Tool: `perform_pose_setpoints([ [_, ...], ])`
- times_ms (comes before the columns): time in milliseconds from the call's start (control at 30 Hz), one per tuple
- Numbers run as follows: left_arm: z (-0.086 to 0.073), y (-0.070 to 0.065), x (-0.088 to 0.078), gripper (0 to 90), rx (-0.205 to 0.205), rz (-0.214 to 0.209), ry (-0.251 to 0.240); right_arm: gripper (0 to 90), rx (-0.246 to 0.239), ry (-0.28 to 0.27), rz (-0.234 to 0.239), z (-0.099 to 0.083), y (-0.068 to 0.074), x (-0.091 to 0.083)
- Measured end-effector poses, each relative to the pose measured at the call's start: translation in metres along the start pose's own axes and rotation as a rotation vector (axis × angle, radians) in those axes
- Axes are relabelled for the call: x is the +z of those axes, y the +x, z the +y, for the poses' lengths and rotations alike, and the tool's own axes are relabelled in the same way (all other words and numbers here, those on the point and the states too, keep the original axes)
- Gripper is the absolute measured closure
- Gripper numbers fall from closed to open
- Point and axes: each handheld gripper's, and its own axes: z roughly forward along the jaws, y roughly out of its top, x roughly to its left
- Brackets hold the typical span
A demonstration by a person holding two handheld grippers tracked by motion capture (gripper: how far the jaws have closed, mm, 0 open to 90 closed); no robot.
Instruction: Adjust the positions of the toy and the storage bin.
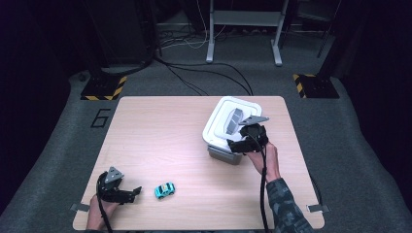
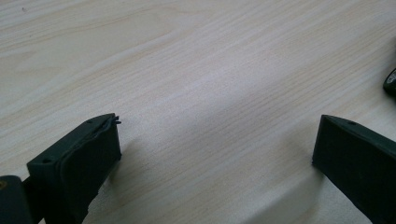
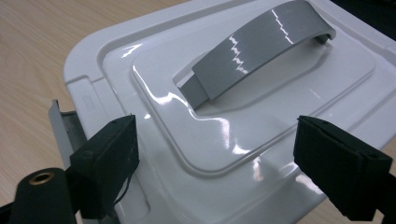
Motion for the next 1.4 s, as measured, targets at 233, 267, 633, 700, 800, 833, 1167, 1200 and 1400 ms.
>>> perform_pose_setpoints([
  [233, 0.0, 0.0, 0.0, 0.4, 0.0, -0.002, 0.0, 12.8, 0.002, 0.008, 0.008, 0.002, -0.006, 0.007],
  [267, 0.0, 0.0, 0.0, 0.4, -0.001, -0.001, 0.0, 12.8, 0.002, 0.008, 0.008, 0.002, -0.006, 0.007],
  [633, 0.0, 0.0, 0.0, 0.4, -0.001, -0.004, 0.002, 8.3, 0.016, -0.004, 0.061, -0.004, -0.007, 0.005],
  [700, 0.0, 0.0, 0.0, 0.5, 0.0, -0.001, 0.001, 8.0, 0.012, -0.005, 0.069, -0.005, -0.004, 0.005],
  [800, 0.0, 0.0, 0.0, 0.5, 0.0, 0.0, 0.0, 8.3, 0.005, -0.01, 0.045, -0.005, 0.0, 0.004],
  [833, 0.0, 0.0, 0.0, 0.5, 0.0, 0.0, 0.0, 11.3, 0.005, -0.019, 0.029, -0.004, -0.001, 0.003],
  [1167, 0.0, 0.0, 0.0, 0.5, 0.002, -0.002, -0.001, 12.2, 0.024, -0.012, -0.021, -0.007, -0.01, 0.002],
  [1200, 0.0, 0.0, 0.0, 0.5, 0.002, -0.002, 0.0, 12.2, 0.027, -0.013, -0.023, -0.008, -0.009, 0.003],
  [1400, 0.0, 0.0, 0.0, 0.5, 0.001, 0.0, -0.005, 13.0, 0.033, -0.019, -0.005, -0.008, -0.006, 0.004],
])
